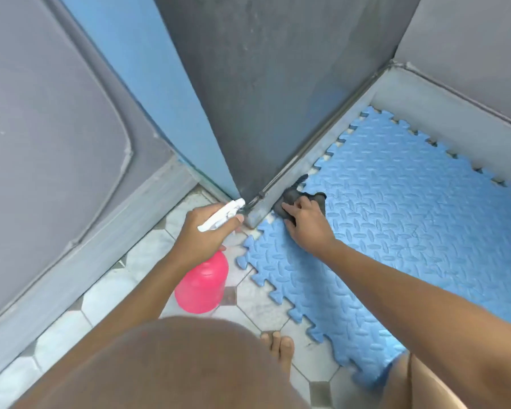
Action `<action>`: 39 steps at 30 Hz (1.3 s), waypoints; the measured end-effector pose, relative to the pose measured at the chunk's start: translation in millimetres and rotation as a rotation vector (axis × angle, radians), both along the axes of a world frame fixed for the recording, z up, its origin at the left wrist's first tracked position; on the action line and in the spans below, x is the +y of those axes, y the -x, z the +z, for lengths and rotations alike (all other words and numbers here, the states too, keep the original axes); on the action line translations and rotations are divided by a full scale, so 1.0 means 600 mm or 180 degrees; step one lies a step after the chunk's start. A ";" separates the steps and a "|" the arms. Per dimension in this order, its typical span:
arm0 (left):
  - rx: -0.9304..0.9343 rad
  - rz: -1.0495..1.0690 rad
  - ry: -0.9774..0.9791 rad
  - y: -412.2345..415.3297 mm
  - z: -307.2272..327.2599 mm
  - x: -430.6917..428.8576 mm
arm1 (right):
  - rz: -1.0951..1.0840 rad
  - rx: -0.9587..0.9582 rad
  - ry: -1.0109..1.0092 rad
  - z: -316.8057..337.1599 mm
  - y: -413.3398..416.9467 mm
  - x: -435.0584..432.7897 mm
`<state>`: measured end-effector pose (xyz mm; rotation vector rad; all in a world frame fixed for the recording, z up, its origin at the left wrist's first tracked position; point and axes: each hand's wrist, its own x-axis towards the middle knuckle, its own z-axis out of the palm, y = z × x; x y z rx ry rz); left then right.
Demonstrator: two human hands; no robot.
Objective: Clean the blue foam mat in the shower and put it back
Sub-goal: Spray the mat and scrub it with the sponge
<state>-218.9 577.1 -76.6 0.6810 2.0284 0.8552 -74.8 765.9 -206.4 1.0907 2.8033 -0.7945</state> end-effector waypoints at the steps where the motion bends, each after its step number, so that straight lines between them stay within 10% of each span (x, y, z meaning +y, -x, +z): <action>1: 0.0114 0.0227 -0.0143 0.039 0.004 -0.003 | 0.0073 -0.0033 -0.0004 0.000 0.004 -0.011; 16: 0.1544 0.1434 -0.1402 0.165 -0.044 -0.005 | 0.0066 -0.0090 0.0116 -0.002 0.012 -0.019; 26: 0.1163 0.1498 -0.1032 0.127 -0.049 -0.024 | 0.0094 -0.0096 0.0124 -0.009 0.011 -0.018; 32: 0.1940 0.1970 -0.0038 0.051 -0.085 -0.066 | 0.0078 -0.0034 0.0189 -0.006 0.011 -0.016; 39: 0.1486 0.0018 -0.0828 -0.015 -0.080 -0.037 | 0.0174 -0.0078 0.0381 0.007 0.008 -0.008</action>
